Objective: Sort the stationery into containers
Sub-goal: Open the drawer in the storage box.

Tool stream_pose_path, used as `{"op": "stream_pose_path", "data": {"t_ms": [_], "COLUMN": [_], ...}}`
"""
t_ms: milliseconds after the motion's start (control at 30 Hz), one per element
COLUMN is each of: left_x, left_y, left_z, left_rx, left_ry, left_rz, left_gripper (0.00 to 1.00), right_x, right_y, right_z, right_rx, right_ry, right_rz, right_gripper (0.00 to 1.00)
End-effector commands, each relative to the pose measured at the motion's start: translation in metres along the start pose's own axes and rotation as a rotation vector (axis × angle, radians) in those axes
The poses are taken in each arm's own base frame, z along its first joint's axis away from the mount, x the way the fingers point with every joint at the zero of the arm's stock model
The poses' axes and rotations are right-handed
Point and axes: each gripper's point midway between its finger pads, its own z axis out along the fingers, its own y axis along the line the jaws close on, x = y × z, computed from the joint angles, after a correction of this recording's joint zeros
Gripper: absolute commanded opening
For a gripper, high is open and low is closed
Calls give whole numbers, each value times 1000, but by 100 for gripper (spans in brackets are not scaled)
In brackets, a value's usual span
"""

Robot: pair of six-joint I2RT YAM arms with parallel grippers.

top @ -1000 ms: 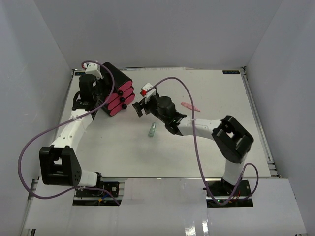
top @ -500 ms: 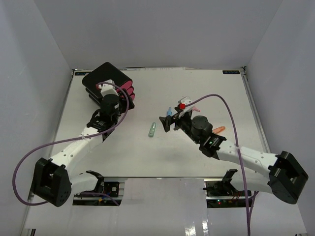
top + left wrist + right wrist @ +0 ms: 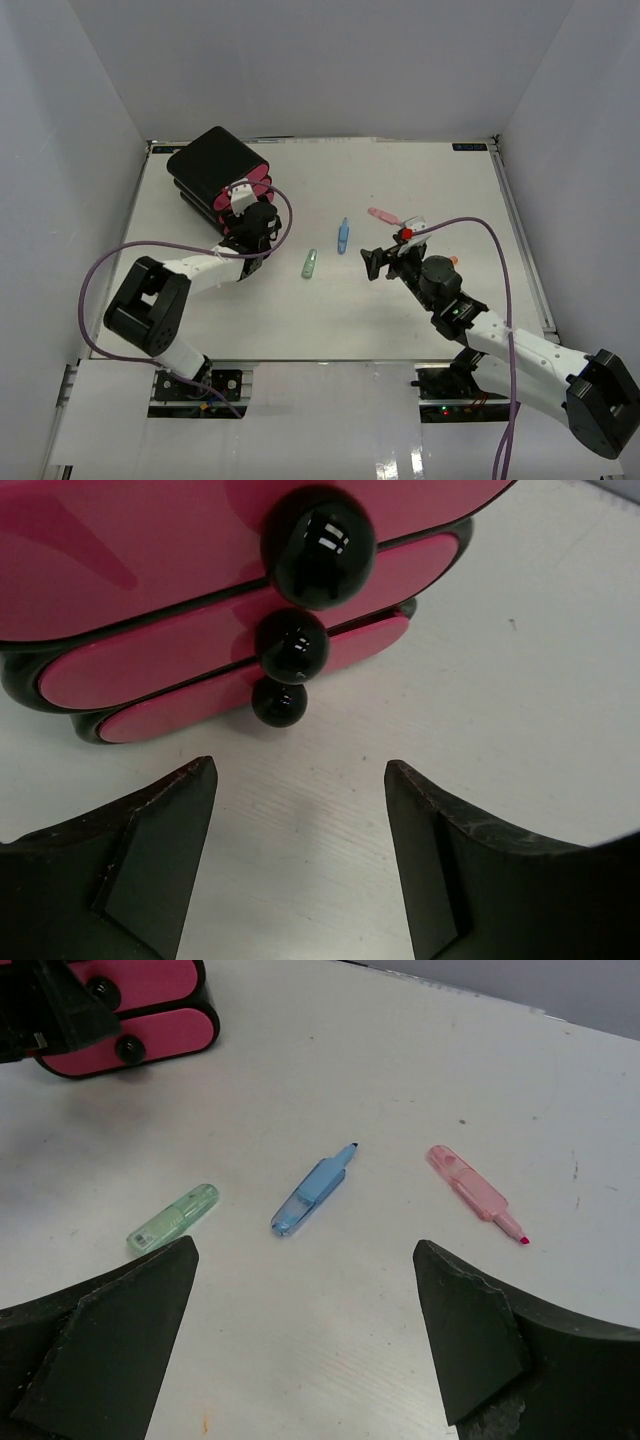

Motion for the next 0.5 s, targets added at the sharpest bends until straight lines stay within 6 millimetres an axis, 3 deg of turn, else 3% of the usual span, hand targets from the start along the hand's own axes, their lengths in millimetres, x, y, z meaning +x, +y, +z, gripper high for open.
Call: {"op": "stream_pose_path", "data": {"t_ms": [0,467], "left_x": [-13,11], "left_y": [0,4], "left_z": [12,45], "left_rx": [-55,-145], "left_ry": [-75,-121], "left_rz": [-25,10], "left_gripper": [78,71], "right_x": [-11,-9], "right_y": [-5,-8], "right_z": [-1,-4], "right_rx": [-15,-51], "right_ry": [-53,-64], "right_rz": [42,75], "right_gripper": [95,95]}}
